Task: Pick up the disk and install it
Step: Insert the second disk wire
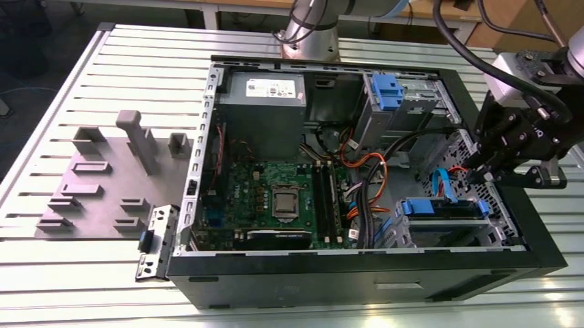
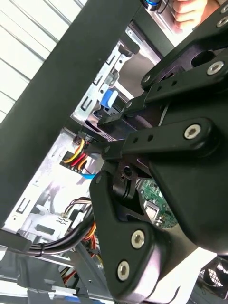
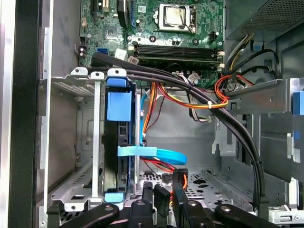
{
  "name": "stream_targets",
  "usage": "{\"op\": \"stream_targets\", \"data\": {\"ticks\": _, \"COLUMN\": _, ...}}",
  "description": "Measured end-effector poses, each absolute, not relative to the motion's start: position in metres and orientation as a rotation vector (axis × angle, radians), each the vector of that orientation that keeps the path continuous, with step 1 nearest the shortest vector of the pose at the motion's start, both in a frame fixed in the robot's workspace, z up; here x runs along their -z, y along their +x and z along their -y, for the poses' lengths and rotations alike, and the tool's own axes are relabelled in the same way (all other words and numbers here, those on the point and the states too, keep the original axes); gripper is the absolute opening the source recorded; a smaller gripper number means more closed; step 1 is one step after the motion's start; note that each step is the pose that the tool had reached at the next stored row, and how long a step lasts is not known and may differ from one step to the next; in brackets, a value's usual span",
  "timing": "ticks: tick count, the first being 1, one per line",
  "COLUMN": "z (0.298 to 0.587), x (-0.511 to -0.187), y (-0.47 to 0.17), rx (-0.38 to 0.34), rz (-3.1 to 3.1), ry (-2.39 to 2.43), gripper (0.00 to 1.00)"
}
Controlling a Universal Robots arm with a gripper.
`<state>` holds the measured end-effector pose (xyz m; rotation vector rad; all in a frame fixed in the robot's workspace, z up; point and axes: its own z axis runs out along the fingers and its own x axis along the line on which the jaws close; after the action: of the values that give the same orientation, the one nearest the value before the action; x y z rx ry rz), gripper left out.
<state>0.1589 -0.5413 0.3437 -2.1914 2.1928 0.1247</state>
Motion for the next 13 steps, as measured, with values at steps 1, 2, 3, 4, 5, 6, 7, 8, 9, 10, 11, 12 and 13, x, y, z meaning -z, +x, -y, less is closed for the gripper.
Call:
{"op": "stream_targets", "data": {"ticks": 1, "z": 0.5413, "x": -0.3436, "y": 0.1598, "rx": -0.124, "rz": -2.193, "ry": -2.192, "gripper": 0.31}}
{"op": "stream_targets", "data": {"ticks": 2, "z": 0.5413, "x": -0.3436, "y": 0.1605, "rx": -0.124, "rz": -2.193, "ry": -2.192, "gripper": 0.31}}
{"op": "stream_targets", "data": {"ticks": 3, "z": 0.5412, "x": -0.3436, "y": 0.1609, "rx": -0.124, "rz": -2.193, "ry": -2.192, "gripper": 0.31}}
{"op": "stream_targets", "data": {"ticks": 4, "z": 0.5412, "x": -0.3436, "y": 0.1609, "rx": -0.124, "rz": -2.193, "ry": -2.192, "gripper": 0.31}}
{"op": "stream_targets", "data": {"ticks": 5, "z": 0.5413, "x": -0.3436, "y": 0.1609, "rx": -0.124, "rz": -2.194, "ry": -2.192, "gripper": 0.31}}
{"op": "stream_targets", "data": {"ticks": 6, "z": 0.5413, "x": -0.3436, "y": 0.1609, "rx": -0.124, "rz": -2.193, "ry": -2.192, "gripper": 0.31}}
{"op": "stream_targets", "data": {"ticks": 7, "z": 0.5413, "x": -0.3436, "y": 0.161, "rx": -0.124, "rz": -2.193, "ry": -2.192, "gripper": 0.31}}
{"op": "stream_targets", "data": {"ticks": 8, "z": 0.5413, "x": -0.3436, "y": 0.1611, "rx": -0.124, "rz": -2.193, "ry": -2.192, "gripper": 0.31}}
{"op": "stream_targets", "data": {"ticks": 9, "z": 0.5413, "x": -0.3436, "y": 0.1611, "rx": -0.124, "rz": -2.193, "ry": -2.192, "gripper": 0.31}}
{"op": "stream_targets", "data": {"ticks": 10, "z": 0.5413, "x": -0.3436, "y": 0.1612, "rx": -0.124, "rz": -2.193, "ry": -2.192, "gripper": 0.29}}
{"op": "stream_targets", "data": {"ticks": 11, "z": 0.5413, "x": -0.3436, "y": 0.1612, "rx": -0.124, "rz": -2.193, "ry": -2.192, "gripper": 0.29}}
{"op": "stream_targets", "data": {"ticks": 12, "z": 0.5413, "x": -0.3436, "y": 0.1612, "rx": -0.124, "rz": -2.193, "ry": -2.192, "gripper": 0.23}}
{"op": "stream_targets", "data": {"ticks": 13, "z": 0.5413, "x": -0.3436, "y": 0.1613, "rx": -0.124, "rz": -2.193, "ry": -2.192, "gripper": 0.17}}
